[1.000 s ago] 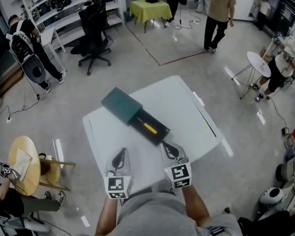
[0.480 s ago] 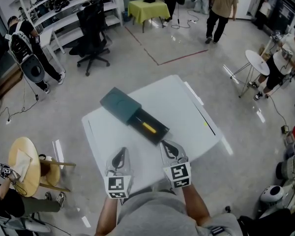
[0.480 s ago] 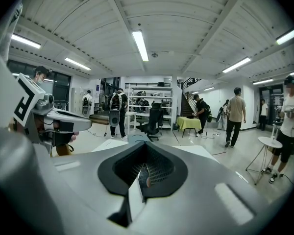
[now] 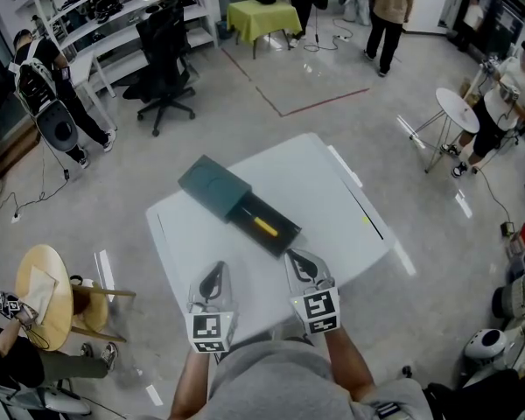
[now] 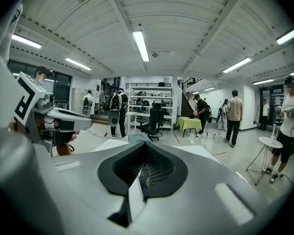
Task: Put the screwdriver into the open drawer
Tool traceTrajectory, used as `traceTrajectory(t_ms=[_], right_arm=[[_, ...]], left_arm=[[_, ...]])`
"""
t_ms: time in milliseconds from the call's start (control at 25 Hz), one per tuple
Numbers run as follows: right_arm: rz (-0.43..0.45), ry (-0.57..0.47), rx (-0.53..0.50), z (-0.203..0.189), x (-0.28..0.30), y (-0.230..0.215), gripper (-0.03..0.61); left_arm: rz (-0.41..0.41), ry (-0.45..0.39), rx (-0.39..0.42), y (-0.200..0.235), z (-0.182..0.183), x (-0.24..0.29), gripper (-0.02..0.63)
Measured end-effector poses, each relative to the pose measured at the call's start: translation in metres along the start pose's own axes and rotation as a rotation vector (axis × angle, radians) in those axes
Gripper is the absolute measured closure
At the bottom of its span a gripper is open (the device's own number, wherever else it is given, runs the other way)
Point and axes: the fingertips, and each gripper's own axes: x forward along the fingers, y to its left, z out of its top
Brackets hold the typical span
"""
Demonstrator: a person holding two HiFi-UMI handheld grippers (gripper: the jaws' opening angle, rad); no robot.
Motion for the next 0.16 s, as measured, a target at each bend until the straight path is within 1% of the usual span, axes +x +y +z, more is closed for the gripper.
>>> traceTrajectory(t_ms=[160], right_arm=[[0.001,-0.001,-0.004,-0.0004,-0.0008,0.0006,0.575]], left_arm=[[0.001,-0.003,0.001,-0.0001,-0.0002,-0.0003,0.603]])
